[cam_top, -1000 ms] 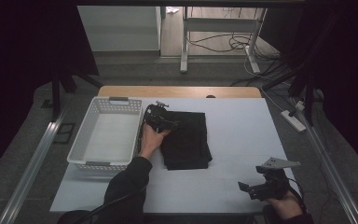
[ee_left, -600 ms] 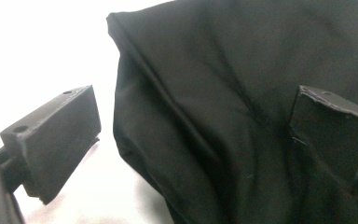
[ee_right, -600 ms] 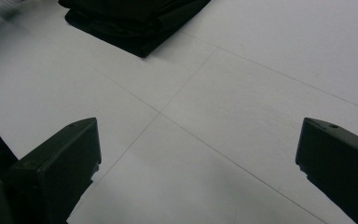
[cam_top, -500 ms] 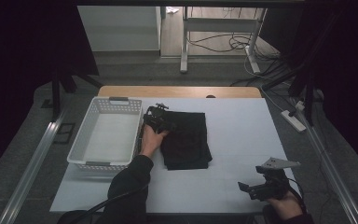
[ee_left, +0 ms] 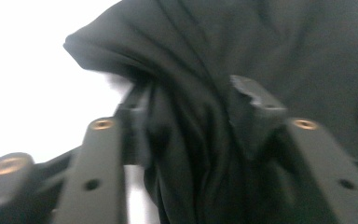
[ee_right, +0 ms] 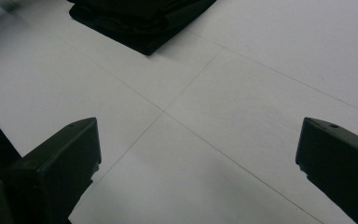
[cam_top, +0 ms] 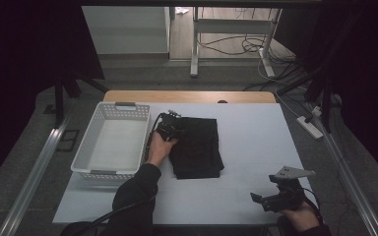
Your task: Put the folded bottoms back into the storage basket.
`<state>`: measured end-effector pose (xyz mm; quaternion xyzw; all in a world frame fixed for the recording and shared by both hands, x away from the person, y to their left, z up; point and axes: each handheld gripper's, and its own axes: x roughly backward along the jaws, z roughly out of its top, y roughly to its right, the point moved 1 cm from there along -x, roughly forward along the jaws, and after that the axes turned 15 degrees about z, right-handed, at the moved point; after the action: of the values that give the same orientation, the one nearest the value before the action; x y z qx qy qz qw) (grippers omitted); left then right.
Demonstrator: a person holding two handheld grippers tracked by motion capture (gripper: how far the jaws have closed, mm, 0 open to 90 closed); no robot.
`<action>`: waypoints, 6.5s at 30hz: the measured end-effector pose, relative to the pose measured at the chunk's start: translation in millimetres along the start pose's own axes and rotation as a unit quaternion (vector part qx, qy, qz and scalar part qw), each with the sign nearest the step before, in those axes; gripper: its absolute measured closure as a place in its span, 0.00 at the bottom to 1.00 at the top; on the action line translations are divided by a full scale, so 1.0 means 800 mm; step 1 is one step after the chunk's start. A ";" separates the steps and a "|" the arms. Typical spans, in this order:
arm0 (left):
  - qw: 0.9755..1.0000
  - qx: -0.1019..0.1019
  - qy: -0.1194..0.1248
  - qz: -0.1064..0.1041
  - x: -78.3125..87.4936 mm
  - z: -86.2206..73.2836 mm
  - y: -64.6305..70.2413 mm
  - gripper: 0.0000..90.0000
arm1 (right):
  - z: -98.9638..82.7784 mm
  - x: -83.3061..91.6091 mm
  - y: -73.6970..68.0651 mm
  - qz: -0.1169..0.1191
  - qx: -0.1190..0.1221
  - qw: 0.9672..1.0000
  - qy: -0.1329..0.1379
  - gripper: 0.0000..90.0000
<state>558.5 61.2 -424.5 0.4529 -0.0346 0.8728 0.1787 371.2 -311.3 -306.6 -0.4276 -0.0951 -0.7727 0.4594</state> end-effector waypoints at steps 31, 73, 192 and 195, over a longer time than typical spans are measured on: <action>0.998 -0.022 0.062 0.006 0.001 -0.020 0.008 0.80 | 0.033 -0.030 -0.015 0.062 0.075 0.995 0.030 0.00; 0.998 -0.003 0.068 0.000 0.001 -0.025 0.006 0.80 | 0.095 -0.130 -0.004 0.105 0.103 0.988 -0.046 0.00; 0.995 -0.034 0.093 -0.025 0.101 0.048 -0.031 0.85 | 0.231 -0.190 -0.024 0.194 0.180 0.963 -0.046 0.91; 0.994 -0.034 0.096 -0.025 0.106 0.048 -0.037 0.85 | 0.237 -0.191 -0.028 0.197 0.181 0.963 -0.044 0.91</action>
<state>554.5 104.2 -336.9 0.3613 -0.0357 0.9059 0.2179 494.7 -100.0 -298.4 -0.3811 -0.1680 -0.6172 0.6676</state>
